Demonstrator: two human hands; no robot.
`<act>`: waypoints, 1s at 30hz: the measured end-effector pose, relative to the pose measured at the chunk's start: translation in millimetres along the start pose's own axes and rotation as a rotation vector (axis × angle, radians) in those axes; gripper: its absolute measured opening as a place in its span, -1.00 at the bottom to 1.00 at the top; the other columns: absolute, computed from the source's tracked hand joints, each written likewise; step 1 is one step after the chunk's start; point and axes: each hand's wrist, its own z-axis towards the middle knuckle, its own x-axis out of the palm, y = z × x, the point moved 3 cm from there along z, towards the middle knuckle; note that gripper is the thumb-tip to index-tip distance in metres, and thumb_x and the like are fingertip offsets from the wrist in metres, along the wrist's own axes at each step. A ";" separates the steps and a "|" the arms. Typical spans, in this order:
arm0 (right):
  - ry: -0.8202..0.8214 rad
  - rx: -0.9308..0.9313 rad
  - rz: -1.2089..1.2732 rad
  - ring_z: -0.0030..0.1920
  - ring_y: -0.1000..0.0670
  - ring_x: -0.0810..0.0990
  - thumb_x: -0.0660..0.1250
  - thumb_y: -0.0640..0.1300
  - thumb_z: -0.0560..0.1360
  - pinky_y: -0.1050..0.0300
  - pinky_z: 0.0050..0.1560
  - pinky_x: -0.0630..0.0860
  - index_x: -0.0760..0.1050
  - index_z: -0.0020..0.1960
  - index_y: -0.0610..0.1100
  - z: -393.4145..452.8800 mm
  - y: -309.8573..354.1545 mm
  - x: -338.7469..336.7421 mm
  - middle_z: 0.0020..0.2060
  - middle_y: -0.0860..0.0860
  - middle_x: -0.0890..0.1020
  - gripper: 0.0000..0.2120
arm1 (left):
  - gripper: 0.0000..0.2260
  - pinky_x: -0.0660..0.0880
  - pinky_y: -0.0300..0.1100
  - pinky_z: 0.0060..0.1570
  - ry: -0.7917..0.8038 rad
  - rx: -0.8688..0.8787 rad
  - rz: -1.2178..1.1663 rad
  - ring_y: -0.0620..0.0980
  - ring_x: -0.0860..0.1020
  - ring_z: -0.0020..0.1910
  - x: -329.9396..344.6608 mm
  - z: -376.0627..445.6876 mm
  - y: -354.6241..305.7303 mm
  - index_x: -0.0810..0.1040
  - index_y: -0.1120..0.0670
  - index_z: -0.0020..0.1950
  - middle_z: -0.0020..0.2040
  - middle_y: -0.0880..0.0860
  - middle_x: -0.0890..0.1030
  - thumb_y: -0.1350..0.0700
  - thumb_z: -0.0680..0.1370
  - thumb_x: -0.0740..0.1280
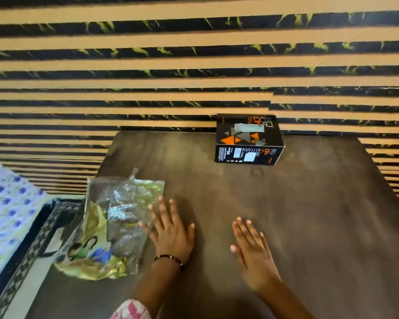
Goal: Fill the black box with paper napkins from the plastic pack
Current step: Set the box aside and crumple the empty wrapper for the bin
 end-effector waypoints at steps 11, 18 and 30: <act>0.137 0.081 0.262 0.50 0.04 0.07 -0.45 0.56 0.17 0.23 0.45 -0.11 0.16 0.46 -0.10 -40.8 -30.9 5.7 0.50 -0.02 0.16 0.14 | -0.24 -0.24 0.23 0.40 0.199 0.191 -0.069 0.12 -0.16 0.51 5.8 -40.3 -14.8 -0.20 0.12 0.49 0.54 0.11 -0.09 -0.26 0.50 0.06; -0.024 0.330 0.422 0.49 -0.02 0.17 0.20 -0.09 0.56 0.16 0.46 0.00 0.25 0.43 -0.17 -53.9 -65.9 -27.7 0.46 -0.06 0.25 -0.54 | -0.20 -0.26 0.17 0.44 0.331 0.666 -0.047 -0.01 -0.26 0.49 12.8 -76.0 -51.7 -0.29 -0.05 0.47 0.55 -0.02 -0.12 -0.19 0.46 0.18; 0.158 0.270 0.520 0.51 0.07 0.01 0.17 -0.03 0.57 0.17 0.46 -0.03 0.03 0.51 -0.10 -20.5 -36.2 -40.7 0.52 0.04 0.03 -0.42 | -0.16 0.23 0.17 0.36 0.046 -0.071 -0.476 0.30 0.24 0.39 -15.2 -40.1 17.5 -0.10 0.21 0.48 0.43 0.32 0.23 0.11 0.41 0.39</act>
